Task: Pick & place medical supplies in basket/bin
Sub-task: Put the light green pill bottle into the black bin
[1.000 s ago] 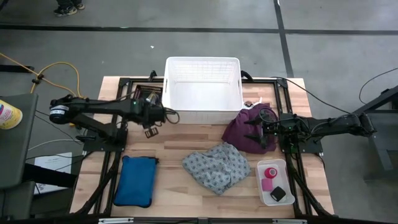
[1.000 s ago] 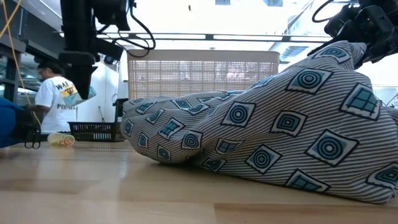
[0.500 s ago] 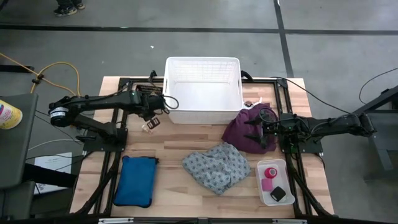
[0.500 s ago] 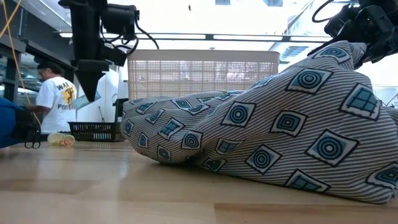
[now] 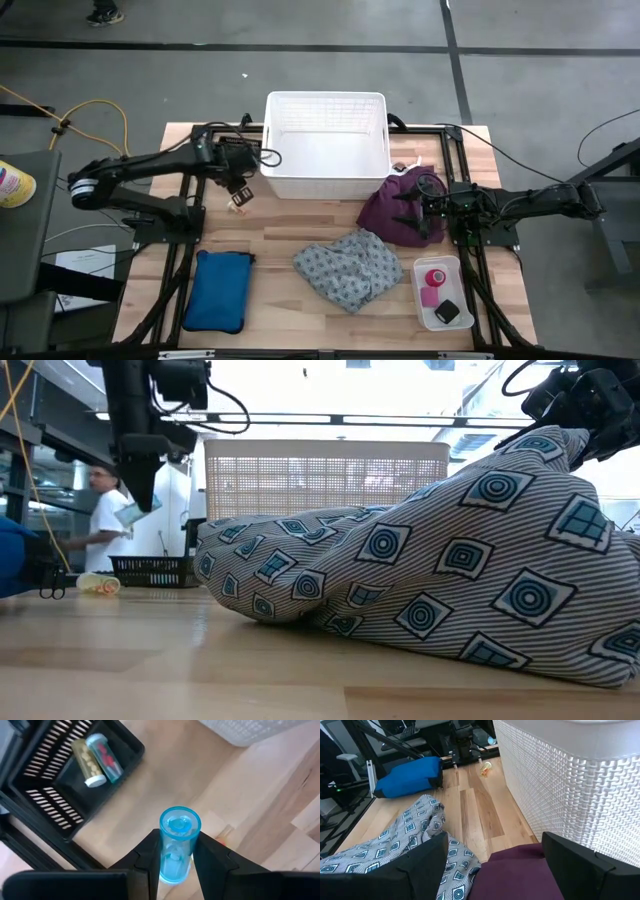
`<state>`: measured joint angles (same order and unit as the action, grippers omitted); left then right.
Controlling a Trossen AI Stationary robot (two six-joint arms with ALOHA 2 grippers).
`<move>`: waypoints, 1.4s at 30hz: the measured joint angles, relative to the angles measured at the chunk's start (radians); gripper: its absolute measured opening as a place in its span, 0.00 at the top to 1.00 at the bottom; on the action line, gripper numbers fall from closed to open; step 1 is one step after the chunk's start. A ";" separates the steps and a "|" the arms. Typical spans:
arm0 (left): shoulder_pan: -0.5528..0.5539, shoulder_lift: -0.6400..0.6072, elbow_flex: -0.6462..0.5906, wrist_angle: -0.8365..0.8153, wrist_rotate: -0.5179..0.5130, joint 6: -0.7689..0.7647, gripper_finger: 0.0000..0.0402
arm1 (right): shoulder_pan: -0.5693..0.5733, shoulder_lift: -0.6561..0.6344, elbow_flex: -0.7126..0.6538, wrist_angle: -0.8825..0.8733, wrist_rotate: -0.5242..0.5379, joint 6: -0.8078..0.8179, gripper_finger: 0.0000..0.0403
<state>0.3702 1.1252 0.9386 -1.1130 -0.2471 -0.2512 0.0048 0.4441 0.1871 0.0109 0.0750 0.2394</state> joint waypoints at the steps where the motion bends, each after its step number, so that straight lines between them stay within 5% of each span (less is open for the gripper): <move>1: -0.002 -0.013 0.000 0.000 -0.009 0.000 0.77 | 0.000 0.000 0.000 0.000 0.000 0.000 0.23; 10: 0.042 -0.081 0.000 0.000 -0.026 -0.013 0.77 | 0.000 0.000 0.000 0.000 0.000 0.000 0.23; 19: 0.228 -0.068 0.000 0.062 -0.039 -0.003 0.77 | 0.000 0.000 0.000 0.000 0.000 0.000 0.23; 42: 0.508 0.203 0.000 0.312 0.016 0.147 0.77 | 0.000 0.000 0.000 0.000 0.000 0.000 0.23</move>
<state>0.8783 1.3285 0.9386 -0.8013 -0.2314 -0.1043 0.0044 0.4442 0.1871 0.0109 0.0753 0.2394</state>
